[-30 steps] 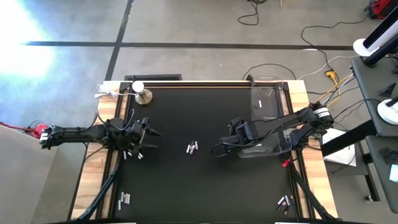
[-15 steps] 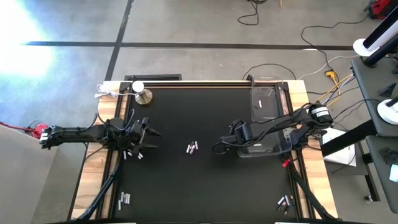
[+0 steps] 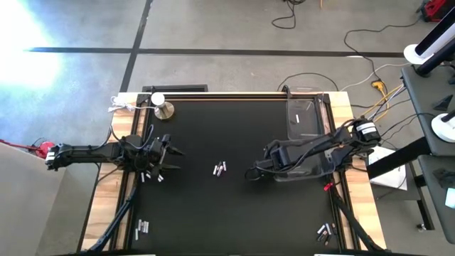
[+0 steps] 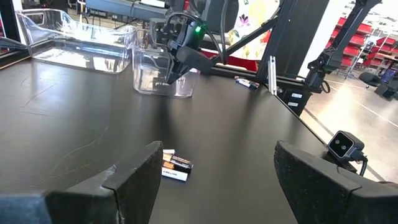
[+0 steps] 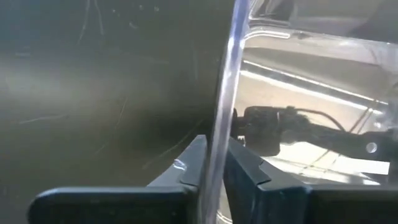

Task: Sort batteries
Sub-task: Move the bottom transparent bin to the top center of the table

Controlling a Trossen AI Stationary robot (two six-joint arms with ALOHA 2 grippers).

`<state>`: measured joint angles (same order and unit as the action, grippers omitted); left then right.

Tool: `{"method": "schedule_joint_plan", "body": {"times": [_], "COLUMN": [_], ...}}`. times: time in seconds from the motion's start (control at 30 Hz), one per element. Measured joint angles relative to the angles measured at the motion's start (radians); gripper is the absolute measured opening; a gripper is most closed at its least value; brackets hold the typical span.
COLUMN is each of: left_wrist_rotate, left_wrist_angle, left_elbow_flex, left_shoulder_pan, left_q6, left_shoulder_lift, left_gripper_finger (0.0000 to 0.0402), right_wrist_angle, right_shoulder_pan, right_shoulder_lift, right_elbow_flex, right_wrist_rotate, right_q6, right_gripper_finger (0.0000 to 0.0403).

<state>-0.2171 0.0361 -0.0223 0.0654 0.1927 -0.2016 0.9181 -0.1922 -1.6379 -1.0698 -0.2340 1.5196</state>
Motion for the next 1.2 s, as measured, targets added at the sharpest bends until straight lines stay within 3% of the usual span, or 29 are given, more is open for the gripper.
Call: {"method": "schedule_joint_plan", "body": {"times": [0.43, 0.7, 0.83, 0.97, 1.2], "left_wrist_rotate": [0.000, 0.000, 0.000, 0.000, 0.000], "left_wrist_angle": [0.000, 0.000, 0.000, 0.000, 0.000], "left_elbow_flex": [0.000, 0.000, 0.000, 0.000, 0.000], "left_shoulder_pan": [0.000, 0.000, 0.000, 0.000, 0.000], "left_q6": [0.000, 0.000, 0.000, 0.000, 0.000], "left_shoulder_lift": [0.000, 0.000, 0.000, 0.000, 0.000], "left_gripper_finger": [0.0284, 0.0284, 0.0284, 0.0284, 0.0284], "right_wrist_angle": [0.021, 0.018, -0.051, -0.190, -0.433], "right_shoulder_pan": [-0.117, -0.184, -0.182, -0.158, -0.059], "right_shoulder_lift": [0.000, 0.000, 0.000, 0.000, -0.008], "right_elbow_flex": [-0.183, -0.362, -0.445, -0.500, -0.508], "right_wrist_rotate": [-0.004, -0.175, -0.304, -0.444, -0.446], "right_q6": [0.038, -0.014, -0.204, -0.506, -1.104], "right_gripper_finger": [0.0012, 0.0012, 0.0013, 0.0013, 0.0013]}}
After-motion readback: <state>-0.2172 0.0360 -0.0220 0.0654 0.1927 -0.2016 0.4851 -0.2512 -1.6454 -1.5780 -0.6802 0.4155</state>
